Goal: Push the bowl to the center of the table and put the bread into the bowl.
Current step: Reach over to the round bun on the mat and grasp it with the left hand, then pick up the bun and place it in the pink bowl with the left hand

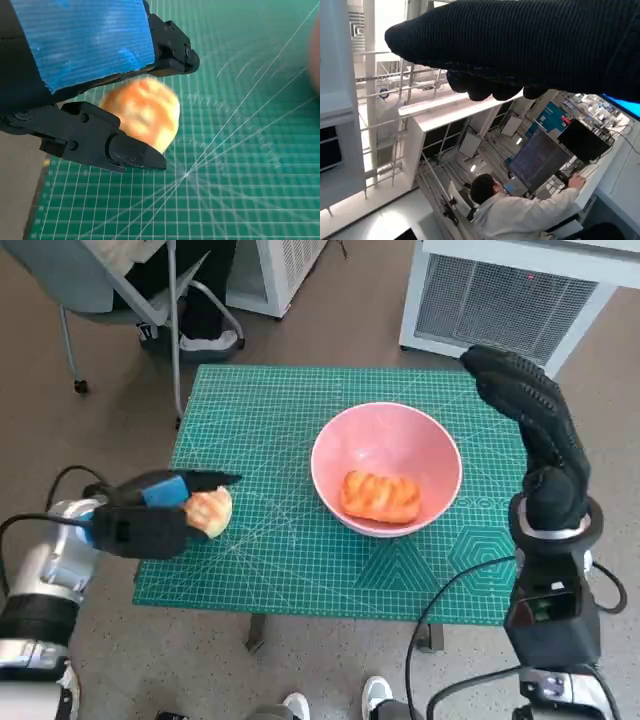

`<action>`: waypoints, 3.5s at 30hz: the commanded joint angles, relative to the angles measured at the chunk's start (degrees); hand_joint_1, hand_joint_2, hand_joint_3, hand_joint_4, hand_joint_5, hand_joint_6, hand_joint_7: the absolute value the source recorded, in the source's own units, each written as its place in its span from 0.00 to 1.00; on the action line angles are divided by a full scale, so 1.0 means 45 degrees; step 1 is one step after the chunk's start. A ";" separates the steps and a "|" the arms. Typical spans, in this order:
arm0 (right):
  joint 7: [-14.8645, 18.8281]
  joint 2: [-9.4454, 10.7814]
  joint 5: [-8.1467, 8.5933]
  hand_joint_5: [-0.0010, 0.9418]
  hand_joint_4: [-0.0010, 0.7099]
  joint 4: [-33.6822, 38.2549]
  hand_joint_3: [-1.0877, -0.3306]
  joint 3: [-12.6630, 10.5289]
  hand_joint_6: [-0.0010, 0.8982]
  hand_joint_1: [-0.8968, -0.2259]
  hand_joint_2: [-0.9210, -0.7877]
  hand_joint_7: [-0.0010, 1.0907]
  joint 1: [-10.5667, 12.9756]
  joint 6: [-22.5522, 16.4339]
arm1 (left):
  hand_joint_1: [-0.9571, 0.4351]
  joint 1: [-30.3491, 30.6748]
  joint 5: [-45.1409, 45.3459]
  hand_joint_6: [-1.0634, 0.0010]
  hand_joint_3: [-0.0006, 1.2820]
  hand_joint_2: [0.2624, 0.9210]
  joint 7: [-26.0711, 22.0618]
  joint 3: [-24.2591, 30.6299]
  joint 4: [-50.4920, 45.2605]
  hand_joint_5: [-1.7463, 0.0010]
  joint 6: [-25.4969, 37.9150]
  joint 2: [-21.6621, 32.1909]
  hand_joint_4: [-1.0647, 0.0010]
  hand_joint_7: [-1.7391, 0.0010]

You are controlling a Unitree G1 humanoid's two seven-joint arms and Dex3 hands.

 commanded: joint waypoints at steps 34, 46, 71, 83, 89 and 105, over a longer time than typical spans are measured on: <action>0.0263 -0.0017 0.0210 0.00 0.43 -0.0241 0.36 0.0072 0.00 0.53 0.00 0.61 0.0331 0.0230 | 0.69 -0.0639 -0.2028 0.46 0.10 1.00 0.2189 0.2145 -0.4567 0.29 -0.1363 -0.0054 0.42 0.30; 0.0156 0.0071 0.0016 0.00 0.43 0.0048 0.36 0.0090 0.00 0.52 0.00 0.61 0.0129 0.0189 | 0.69 -0.2588 -0.1166 0.44 0.09 1.00 0.3283 0.1226 -0.5658 0.30 -0.1103 -0.2434 0.42 0.30; 0.0166 0.0175 0.0138 0.00 0.43 -0.0304 0.36 0.0032 0.00 0.52 0.00 0.60 0.0518 0.0221 | 0.55 -0.6287 0.1512 0.88 0.08 0.94 0.1637 -0.2600 0.2967 0.90 0.0831 -0.6986 0.92 0.76; 0.0108 0.0104 0.0071 0.00 0.43 -0.0774 0.35 -0.0147 0.00 0.52 0.00 0.60 0.0808 0.0496 | 0.42 -0.5843 0.1201 0.86 0.02 0.99 0.1932 -0.2385 0.2819 0.99 0.0244 -0.7007 0.95 0.89; 0.0032 0.0092 -0.0081 0.00 0.43 -0.1032 0.35 -0.0286 0.00 0.51 0.00 0.60 0.0876 0.0670 | 0.43 -0.5598 0.0366 0.73 0.02 1.00 0.2925 -0.1553 0.3005 0.98 -0.1414 -0.6831 0.84 0.87; 0.0459 0.0131 0.0843 0.00 0.43 -0.1366 0.36 -0.0198 0.00 0.53 0.00 0.59 0.0572 0.1134 | 0.39 -0.3283 -0.3837 0.56 0.13 1.00 0.5157 0.2056 0.1020 0.95 -0.5056 -0.7401 0.44 0.72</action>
